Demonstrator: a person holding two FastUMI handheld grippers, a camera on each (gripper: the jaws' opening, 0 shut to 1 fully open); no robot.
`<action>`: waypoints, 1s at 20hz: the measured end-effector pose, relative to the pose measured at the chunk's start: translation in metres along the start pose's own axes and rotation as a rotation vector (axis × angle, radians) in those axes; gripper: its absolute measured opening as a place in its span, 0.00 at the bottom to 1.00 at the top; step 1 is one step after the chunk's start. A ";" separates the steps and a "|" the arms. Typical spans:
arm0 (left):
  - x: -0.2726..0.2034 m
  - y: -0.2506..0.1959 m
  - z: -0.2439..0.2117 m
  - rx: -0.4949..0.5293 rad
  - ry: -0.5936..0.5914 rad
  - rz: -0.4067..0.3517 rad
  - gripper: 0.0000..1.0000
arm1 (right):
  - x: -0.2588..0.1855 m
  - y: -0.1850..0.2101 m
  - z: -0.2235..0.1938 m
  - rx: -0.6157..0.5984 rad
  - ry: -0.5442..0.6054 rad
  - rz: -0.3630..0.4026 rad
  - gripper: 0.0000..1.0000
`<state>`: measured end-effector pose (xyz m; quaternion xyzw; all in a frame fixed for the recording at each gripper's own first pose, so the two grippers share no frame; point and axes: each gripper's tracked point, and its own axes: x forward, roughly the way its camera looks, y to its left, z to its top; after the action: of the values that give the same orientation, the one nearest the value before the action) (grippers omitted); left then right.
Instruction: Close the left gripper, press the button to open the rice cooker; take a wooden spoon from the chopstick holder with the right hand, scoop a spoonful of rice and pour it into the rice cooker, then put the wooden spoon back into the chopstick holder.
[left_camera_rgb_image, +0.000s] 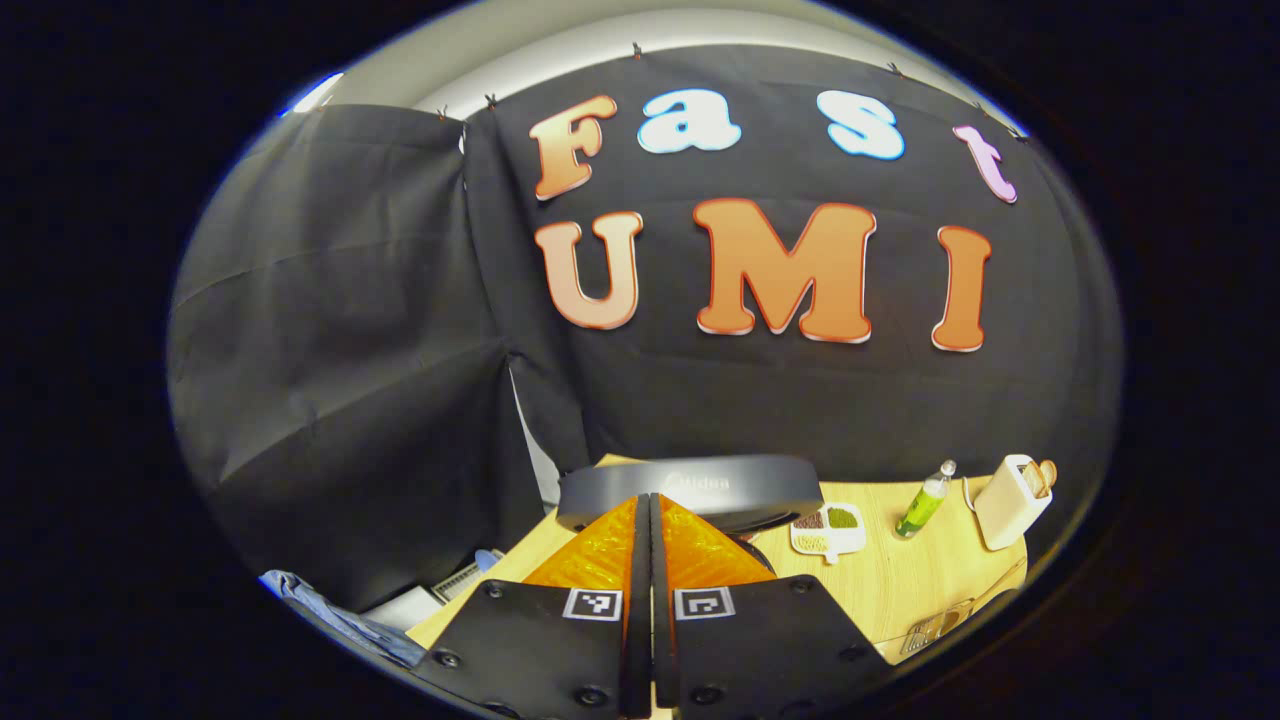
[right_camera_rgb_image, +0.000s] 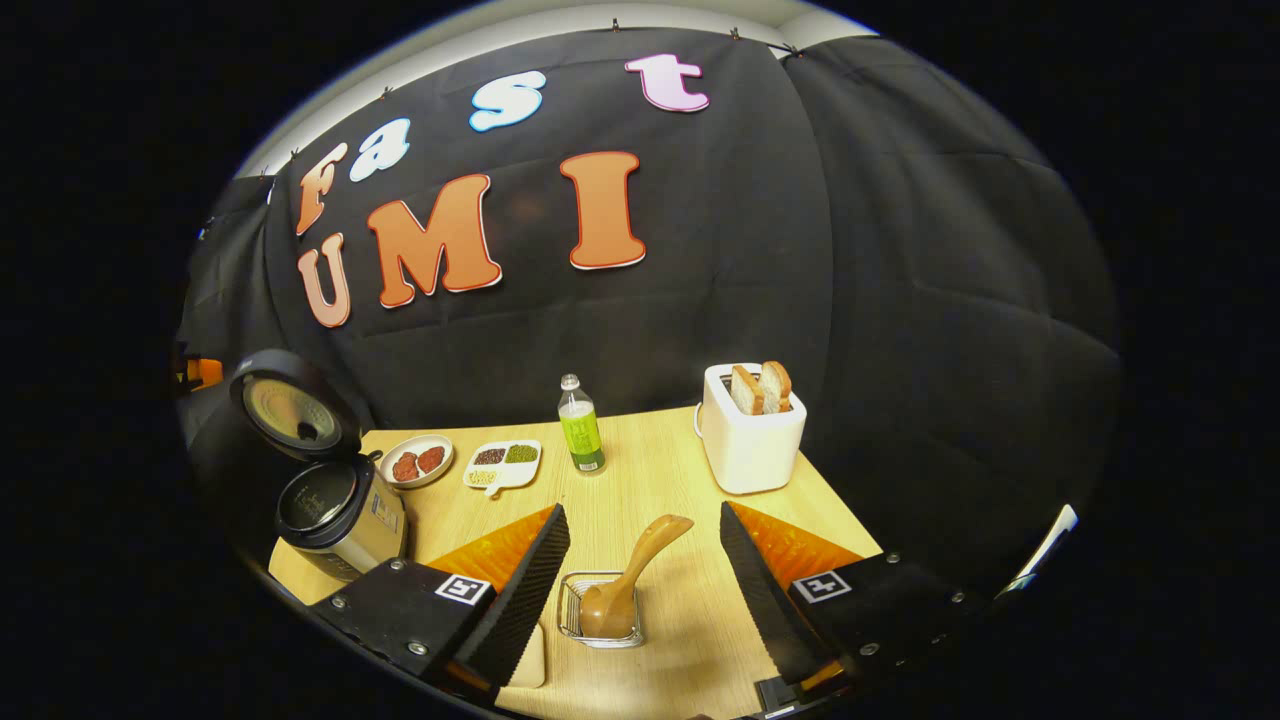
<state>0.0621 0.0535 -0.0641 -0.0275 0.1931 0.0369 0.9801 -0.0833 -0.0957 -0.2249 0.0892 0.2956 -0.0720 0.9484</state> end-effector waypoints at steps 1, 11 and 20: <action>-0.006 0.003 0.007 0.015 -0.032 0.017 0.06 | 0.004 -0.001 -0.005 0.003 0.020 -0.003 0.94; -0.076 -0.011 0.024 0.137 -0.199 0.094 0.45 | 0.051 0.008 -0.052 0.126 0.197 0.030 0.89; -0.126 -0.068 0.022 0.229 -0.354 0.056 0.79 | 0.085 0.012 -0.093 0.195 0.361 0.097 0.86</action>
<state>-0.0404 -0.0204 0.0074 0.0965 0.0217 0.0461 0.9940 -0.0626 -0.0711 -0.3471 0.2059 0.4476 -0.0375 0.8694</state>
